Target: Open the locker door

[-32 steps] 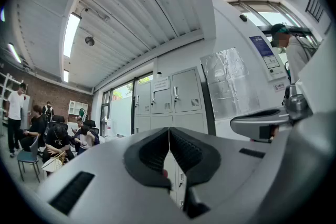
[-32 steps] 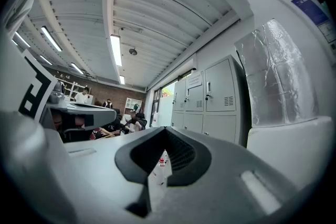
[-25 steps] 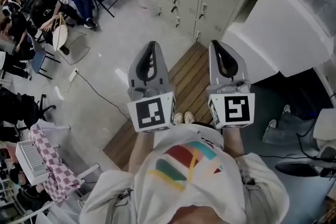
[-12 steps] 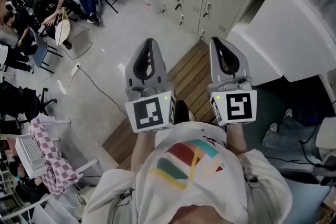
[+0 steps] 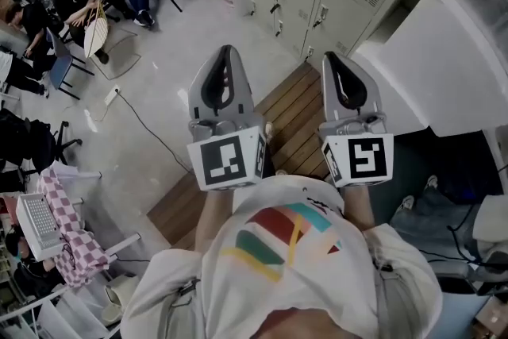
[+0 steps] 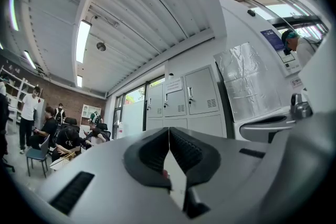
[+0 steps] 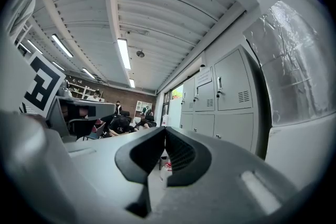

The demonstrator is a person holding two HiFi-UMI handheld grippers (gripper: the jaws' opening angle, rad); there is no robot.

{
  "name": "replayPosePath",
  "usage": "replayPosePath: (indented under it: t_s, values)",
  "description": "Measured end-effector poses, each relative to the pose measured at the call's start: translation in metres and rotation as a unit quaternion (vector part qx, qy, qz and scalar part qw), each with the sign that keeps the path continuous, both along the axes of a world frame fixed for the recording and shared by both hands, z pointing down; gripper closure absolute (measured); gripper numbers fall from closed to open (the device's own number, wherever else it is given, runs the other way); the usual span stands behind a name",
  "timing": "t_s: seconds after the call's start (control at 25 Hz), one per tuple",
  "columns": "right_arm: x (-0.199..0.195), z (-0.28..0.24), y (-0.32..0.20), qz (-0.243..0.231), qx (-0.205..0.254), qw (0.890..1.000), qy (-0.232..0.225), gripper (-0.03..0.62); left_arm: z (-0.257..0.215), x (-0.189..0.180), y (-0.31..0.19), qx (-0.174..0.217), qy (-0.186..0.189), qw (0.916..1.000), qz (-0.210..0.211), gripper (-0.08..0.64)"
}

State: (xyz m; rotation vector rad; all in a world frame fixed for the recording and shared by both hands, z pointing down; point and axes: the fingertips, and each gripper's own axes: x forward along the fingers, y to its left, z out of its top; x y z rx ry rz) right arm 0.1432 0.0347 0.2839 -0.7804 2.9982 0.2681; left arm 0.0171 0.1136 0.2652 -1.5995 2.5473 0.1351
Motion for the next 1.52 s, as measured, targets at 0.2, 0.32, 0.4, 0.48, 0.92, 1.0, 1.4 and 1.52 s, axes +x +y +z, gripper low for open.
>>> replayPosePath:
  t_s: [0.2,0.32,0.4,0.48,0.92,1.0,1.4,1.52]
  values:
    - [-0.024,0.017,-0.025,0.007,0.002,1.000,-0.003,0.588,0.020,-0.031,-0.029,0.007,0.013,0.9998,0.009,0.545]
    - [-0.049,0.036,-0.049,0.019,0.006,1.000,-0.003,0.588,0.043,-0.066,-0.054,0.011,0.017,0.9997,0.015,0.545]
    - [-0.071,0.053,-0.071,0.031,0.001,1.000,-0.001,0.588,0.056,-0.093,-0.076,0.014,0.019,0.9995,0.022,0.545]
    - [-0.097,0.065,-0.090,0.043,-0.004,0.999,0.004,0.586,0.063,-0.126,-0.096,0.021,0.027,0.9991,0.026,0.545]
    - [-0.238,0.077,-0.158,0.025,0.007,0.999,0.022,0.588,0.061,-0.258,-0.186,0.037,0.044,0.9969,0.054,0.545]
    - [-0.253,0.072,-0.171,0.029,0.008,0.999,0.015,0.588,0.058,-0.271,-0.199,0.035,0.041,0.9969,0.057,0.545]
    - [-0.298,0.068,-0.224,0.051,0.005,0.999,0.011,0.588,0.058,-0.306,-0.259,0.035,0.080,0.9891,0.118,0.545]
    - [-0.302,0.075,-0.233,0.054,-0.003,0.998,0.018,0.588,0.060,-0.307,-0.272,0.033,0.084,0.9881,0.124,0.545]
